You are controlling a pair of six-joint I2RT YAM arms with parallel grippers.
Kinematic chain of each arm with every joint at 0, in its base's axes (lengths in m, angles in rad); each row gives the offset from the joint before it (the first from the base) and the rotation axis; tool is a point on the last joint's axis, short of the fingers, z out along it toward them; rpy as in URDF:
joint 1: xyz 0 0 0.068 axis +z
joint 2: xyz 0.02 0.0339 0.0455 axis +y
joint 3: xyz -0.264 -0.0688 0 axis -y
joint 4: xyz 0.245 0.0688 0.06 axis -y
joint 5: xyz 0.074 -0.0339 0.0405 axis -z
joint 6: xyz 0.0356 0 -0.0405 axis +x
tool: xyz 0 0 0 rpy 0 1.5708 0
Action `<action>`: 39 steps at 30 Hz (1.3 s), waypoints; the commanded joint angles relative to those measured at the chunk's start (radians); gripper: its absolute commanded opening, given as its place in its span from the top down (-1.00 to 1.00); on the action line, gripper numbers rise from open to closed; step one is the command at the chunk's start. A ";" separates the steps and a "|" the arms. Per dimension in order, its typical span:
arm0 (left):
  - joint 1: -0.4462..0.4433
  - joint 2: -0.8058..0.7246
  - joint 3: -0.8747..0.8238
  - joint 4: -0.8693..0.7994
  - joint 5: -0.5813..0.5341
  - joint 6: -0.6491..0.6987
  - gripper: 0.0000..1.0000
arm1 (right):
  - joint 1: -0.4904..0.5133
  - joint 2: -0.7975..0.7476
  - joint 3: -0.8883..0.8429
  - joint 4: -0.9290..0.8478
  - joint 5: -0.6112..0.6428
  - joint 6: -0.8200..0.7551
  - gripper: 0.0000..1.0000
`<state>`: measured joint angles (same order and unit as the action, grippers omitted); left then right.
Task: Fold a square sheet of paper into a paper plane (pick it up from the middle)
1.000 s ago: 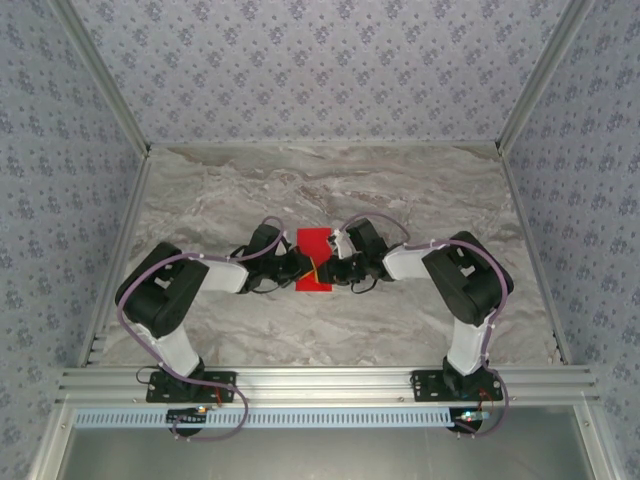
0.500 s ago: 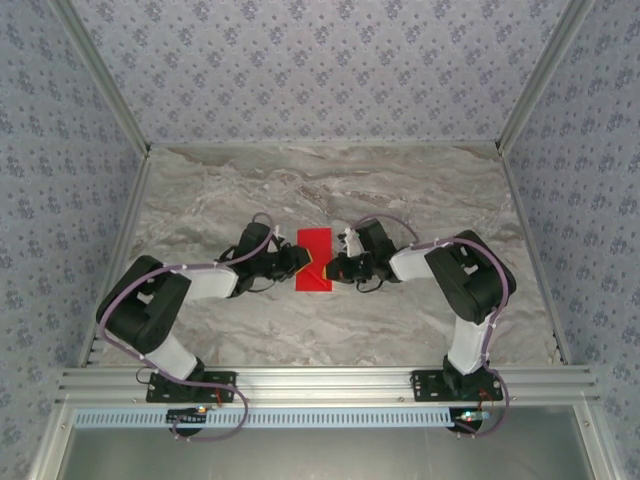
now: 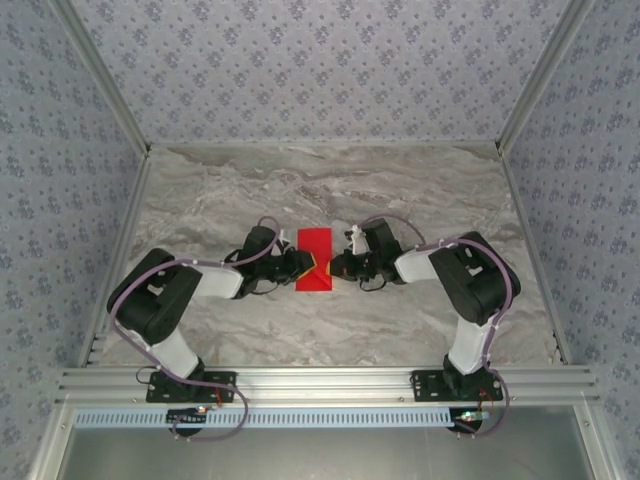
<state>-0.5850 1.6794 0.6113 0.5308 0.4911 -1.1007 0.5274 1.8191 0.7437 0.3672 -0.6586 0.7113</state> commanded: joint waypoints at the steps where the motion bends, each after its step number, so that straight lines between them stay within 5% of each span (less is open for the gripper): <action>1: -0.005 0.024 0.039 0.052 0.029 0.003 0.57 | -0.007 -0.025 -0.003 -0.002 -0.004 0.004 0.91; 24: -0.006 0.055 0.042 0.029 0.018 0.021 0.80 | -0.049 0.036 0.072 0.075 -0.117 0.088 0.42; 32: -0.006 0.051 0.043 0.039 0.025 0.016 0.80 | -0.052 0.053 0.107 0.000 -0.091 0.033 0.83; 39: -0.006 0.040 0.054 0.040 0.038 0.023 0.80 | -0.074 0.079 0.145 -0.056 -0.083 -0.056 0.96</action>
<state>-0.5854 1.7245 0.6388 0.5362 0.5087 -1.1000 0.4664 1.8721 0.8570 0.3511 -0.7448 0.7132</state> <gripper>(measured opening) 0.098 0.057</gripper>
